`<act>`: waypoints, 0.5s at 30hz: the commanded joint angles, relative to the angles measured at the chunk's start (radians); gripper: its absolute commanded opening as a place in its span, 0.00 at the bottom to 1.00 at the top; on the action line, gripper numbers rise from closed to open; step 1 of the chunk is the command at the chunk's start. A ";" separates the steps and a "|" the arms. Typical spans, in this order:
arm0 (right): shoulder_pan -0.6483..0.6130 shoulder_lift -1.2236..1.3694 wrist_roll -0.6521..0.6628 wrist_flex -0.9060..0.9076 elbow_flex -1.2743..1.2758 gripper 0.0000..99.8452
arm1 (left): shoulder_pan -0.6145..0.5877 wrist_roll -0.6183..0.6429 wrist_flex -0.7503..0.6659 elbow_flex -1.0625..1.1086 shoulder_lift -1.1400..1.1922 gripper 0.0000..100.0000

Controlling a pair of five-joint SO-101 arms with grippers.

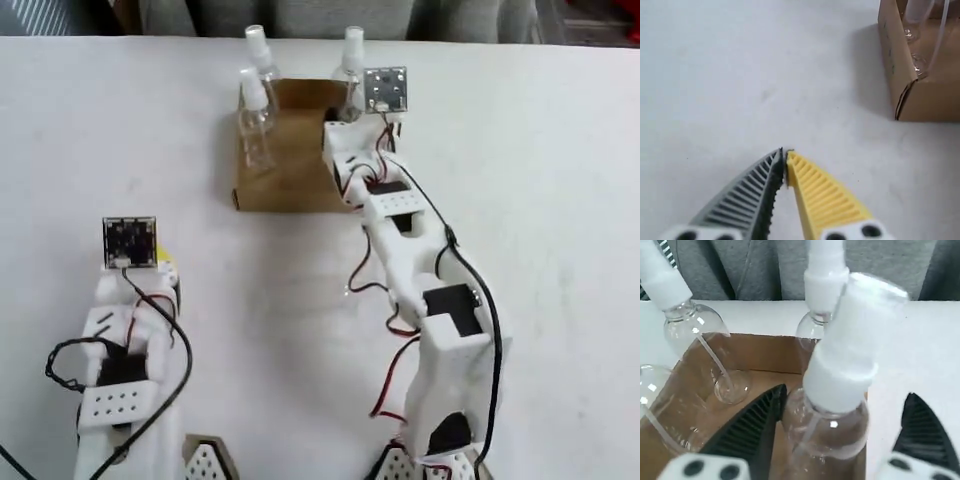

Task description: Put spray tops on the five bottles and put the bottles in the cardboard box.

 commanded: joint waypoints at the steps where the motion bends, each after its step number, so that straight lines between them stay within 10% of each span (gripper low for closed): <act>1: 0.008 -0.068 -0.017 0.008 -0.023 0.31 | 0.016 -0.009 -0.029 -0.069 0.005 0.02; 15: 0.001 -0.088 0.012 0.048 -0.025 0.26 | 0.015 -0.009 -0.029 -0.069 0.005 0.02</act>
